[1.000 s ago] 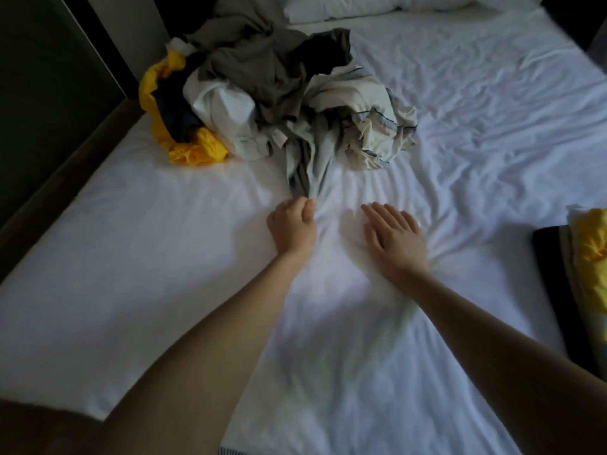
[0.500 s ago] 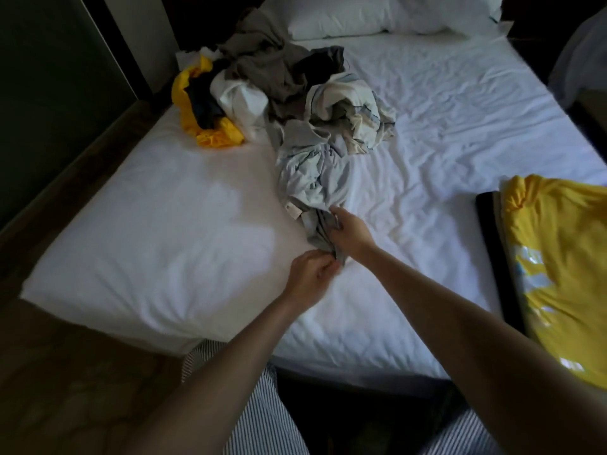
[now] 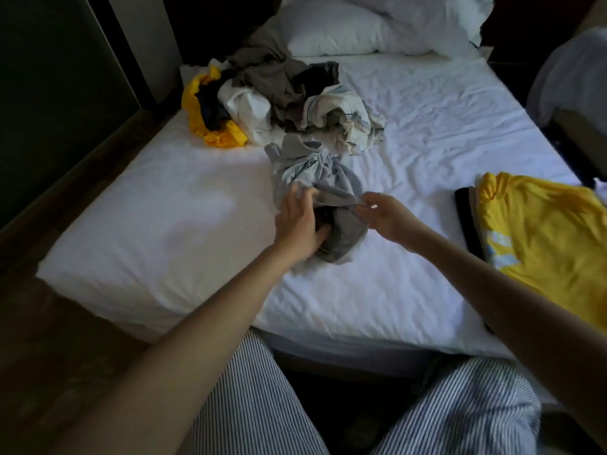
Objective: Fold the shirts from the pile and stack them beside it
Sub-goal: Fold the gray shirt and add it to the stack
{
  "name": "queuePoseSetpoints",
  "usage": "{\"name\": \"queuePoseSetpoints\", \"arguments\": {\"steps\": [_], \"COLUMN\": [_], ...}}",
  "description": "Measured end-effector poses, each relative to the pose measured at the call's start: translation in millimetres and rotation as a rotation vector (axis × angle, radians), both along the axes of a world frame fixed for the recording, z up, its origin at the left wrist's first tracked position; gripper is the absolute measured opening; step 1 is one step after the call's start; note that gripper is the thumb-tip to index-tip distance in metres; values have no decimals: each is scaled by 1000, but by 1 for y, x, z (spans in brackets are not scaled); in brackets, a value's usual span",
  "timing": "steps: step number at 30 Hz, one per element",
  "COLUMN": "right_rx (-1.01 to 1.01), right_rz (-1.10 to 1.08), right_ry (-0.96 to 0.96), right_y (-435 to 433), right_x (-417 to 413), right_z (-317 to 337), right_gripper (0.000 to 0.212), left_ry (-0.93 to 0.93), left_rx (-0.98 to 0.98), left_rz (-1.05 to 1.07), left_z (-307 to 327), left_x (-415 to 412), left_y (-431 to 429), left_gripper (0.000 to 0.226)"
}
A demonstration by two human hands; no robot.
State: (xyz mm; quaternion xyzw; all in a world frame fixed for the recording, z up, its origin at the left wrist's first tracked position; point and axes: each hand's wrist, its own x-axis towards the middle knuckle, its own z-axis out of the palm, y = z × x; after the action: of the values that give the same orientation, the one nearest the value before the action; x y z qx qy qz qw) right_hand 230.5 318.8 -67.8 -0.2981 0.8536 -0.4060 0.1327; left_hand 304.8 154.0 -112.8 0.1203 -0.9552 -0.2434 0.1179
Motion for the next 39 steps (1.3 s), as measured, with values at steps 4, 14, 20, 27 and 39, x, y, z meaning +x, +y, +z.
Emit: {"name": "queuePoseSetpoints", "arguments": {"steps": [4, 14, 20, 27, 39], "right_rx": [-224, -142, -69, -346, -350], "right_rz": [-48, -320, -499, -531, -372], "right_ry": [-204, 357, 468, 307, 300], "right_y": [4, 45, 33, 34, 29], "right_x": [4, -29, -36, -56, -44], "right_z": [25, 79, 93, 127, 139], "right_gripper": [25, 15, 21, 29, 16], "left_ry": [-89, 16, -135, -83, 106], "left_rx": [216, -194, 252, 602, 389], "left_rz": [-63, -127, 38, 1, 33], "left_z": [31, 104, 110, 173, 213], "left_x": [-31, -28, -26, -22, -12], "left_y": [-7, -65, -76, -74, -91], "left_gripper": [22, 11, 17, 25, 35]}}
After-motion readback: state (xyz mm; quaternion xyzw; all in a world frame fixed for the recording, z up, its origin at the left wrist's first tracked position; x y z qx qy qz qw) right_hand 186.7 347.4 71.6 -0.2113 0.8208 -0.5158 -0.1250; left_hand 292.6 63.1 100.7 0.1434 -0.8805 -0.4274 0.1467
